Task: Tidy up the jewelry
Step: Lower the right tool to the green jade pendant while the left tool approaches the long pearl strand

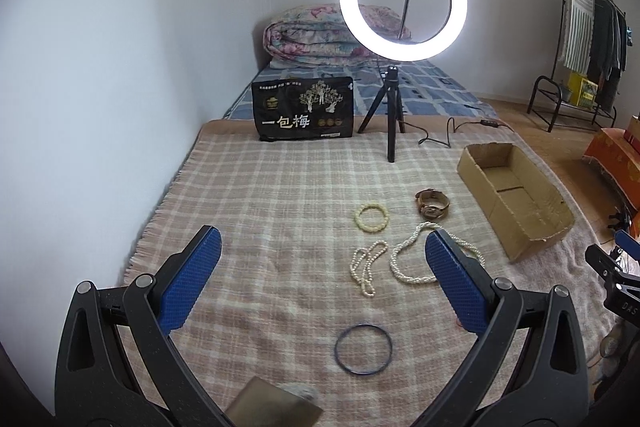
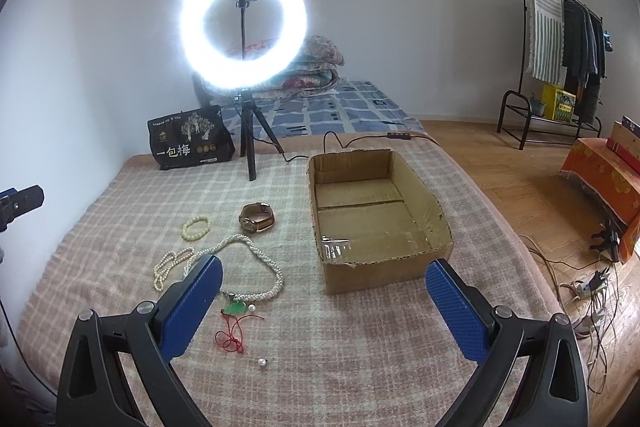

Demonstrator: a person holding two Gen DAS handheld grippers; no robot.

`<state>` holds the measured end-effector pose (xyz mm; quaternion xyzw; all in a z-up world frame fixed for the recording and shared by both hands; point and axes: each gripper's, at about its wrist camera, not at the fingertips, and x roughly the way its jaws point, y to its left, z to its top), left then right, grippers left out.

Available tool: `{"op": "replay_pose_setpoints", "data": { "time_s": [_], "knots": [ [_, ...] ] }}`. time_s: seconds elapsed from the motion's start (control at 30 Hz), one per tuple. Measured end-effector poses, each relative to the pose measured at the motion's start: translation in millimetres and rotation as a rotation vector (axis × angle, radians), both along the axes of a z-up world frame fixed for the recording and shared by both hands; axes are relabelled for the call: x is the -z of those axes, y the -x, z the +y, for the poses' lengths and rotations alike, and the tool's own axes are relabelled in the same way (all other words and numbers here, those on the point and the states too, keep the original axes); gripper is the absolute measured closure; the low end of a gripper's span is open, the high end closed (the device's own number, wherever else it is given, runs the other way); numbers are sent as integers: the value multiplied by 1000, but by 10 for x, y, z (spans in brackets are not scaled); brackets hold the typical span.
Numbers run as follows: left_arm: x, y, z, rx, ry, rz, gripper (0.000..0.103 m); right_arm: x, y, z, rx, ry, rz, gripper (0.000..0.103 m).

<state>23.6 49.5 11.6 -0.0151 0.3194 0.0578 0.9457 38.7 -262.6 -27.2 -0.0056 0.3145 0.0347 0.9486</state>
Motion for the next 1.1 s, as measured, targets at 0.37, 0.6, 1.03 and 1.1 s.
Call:
{"op": "replay_pose_setpoints", "data": {
  "time_s": [0.37,0.6,1.03,1.1],
  "knots": [
    [120,-302,389,-6,34,39,0,243,-160,125,-97,43,50,3],
    [337,-482,468,31,99,99,11,464,-274,242,-191,39,152,10],
    [918,-958,305,127,224,319,32,932,-459,591,-339,-12,367,20],
    [1052,-1024,239,144,242,375,39,967,-480,599,-338,-23,387,21]
  ]
}}
